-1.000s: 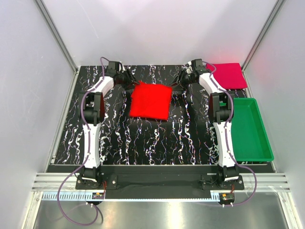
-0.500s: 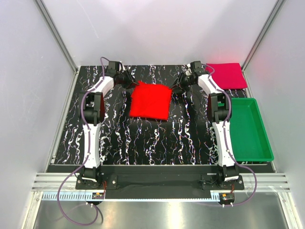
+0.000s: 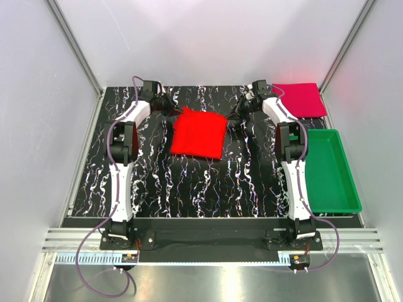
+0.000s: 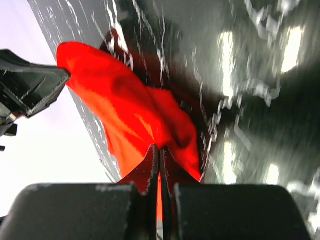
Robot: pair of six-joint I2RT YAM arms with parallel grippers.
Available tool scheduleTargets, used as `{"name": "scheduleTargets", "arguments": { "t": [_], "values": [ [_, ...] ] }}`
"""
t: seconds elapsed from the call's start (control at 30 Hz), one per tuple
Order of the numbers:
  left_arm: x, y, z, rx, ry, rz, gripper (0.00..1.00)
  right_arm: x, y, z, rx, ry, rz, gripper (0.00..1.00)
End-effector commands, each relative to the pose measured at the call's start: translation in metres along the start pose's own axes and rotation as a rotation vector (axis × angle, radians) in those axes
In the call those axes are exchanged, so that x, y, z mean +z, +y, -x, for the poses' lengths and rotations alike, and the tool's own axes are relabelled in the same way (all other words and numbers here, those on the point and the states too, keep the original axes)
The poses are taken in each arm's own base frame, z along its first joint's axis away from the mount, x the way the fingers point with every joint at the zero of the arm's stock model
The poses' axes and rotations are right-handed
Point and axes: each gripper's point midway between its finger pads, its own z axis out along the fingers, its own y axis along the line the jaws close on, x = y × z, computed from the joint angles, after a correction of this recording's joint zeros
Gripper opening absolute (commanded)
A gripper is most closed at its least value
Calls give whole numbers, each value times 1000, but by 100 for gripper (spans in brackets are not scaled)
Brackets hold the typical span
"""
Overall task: Fold and stack the t-shirts
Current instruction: Fold the tshirt
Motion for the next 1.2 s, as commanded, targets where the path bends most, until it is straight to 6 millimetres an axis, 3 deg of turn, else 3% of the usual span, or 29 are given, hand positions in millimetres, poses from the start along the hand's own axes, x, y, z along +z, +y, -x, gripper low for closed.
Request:
{"name": "scheduleTargets", "arguments": {
  "t": [0.0, 0.07, 0.1, 0.13, 0.17, 0.2, 0.27, 0.33, 0.37, 0.43, 0.47, 0.5, 0.53, 0.57, 0.63, 0.67, 0.7, 0.73, 0.77, 0.8, 0.87, 0.9, 0.93, 0.97, 1.0, 1.03, 1.13, 1.17],
  "values": [
    [-42, -53, 18, 40, -51, -93, 0, -51, 64, 2, -83, -70, 51, 0],
    [-54, -61, 12, 37, -37, -105, 0, -54, 63, -9, -71, -54, 41, 0],
    [-58, -63, 9, 32, -30, -106, 0, -61, 75, -14, -93, -60, 50, 0],
    [-60, -60, 1, 25, -13, -100, 0, -64, 78, -19, -98, -57, 49, 0],
    [-73, -70, 1, 42, -27, -108, 0, -63, 73, -27, -88, -42, 35, 0],
    [-78, -69, -3, 49, -26, -101, 0, -72, 83, -31, -108, -56, 38, 0],
    [-94, -75, -11, 62, -30, -100, 0, -72, 82, -48, -105, -31, 25, 0],
    [-102, -71, -23, 62, -8, -90, 0, -81, 95, -61, -123, -35, 32, 0],
    [-115, -80, -26, 77, -17, -103, 0, -79, 90, -73, -104, -14, 18, 0],
    [-124, -74, -43, 68, 10, -88, 0, -92, 104, -85, -123, -26, 24, 0],
    [-138, -84, -44, 88, -8, -105, 0, -89, 101, -101, -121, -4, 12, 0],
    [-145, -83, -51, 96, -1, -105, 0, -100, 113, -108, -137, -22, 20, 0],
    [-147, -75, -63, 85, 19, -90, 0, -103, 116, -116, -137, -21, 19, 0],
    [-163, -84, -68, 106, 9, -106, 0, -100, 114, -133, -128, 5, 9, 0],
    [-172, -72, -92, 106, 49, -86, 0, -114, 127, -150, -135, -10, 20, 0],
    [-190, -80, -98, 132, 32, -101, 0, -113, 119, -164, -116, 10, 3, 0],
    [-197, -76, -109, 137, 45, -93, 0, -123, 133, -177, -129, 1, 26, 0],
    [-199, -65, -127, 123, 74, -78, 0, -124, 135, -187, -129, 7, 28, 0],
    [-215, -70, -135, 140, 60, -90, 0, -124, 126, -201, -108, 26, 10, 0],
    [-217, -57, -152, 129, 88, -77, 0, -133, 136, -215, -119, 14, 23, 0],
    [-235, -57, -172, 139, 92, -89, 1, -135, 124, -236, -91, 25, -3, 0],
    [-239, -53, -181, 142, 100, -87, 1, -147, 132, -245, -87, 1, 15, 0],
    [-239, -39, -197, 124, 128, -66, 2, -149, 131, -256, -82, 8, 14, 0],
    [-250, -40, -205, 139, 111, -72, 2, -148, 119, -269, -43, 22, -11, 0],
    [-250, -27, -219, 120, 134, -56, 3, -158, 122, -277, -55, -1, 6, 0],
    [-258, -29, -225, 132, 117, -66, 4, -155, 108, -292, -38, 24, -18, 0],
    [-266, -13, -250, 103, 129, -43, 4, -161, 104, -319, -24, 31, 12, 0],
    [-269, -7, -255, 91, 125, -20, 4, -157, 89, -331, -6, 53, -10, 0]
  ]
}}
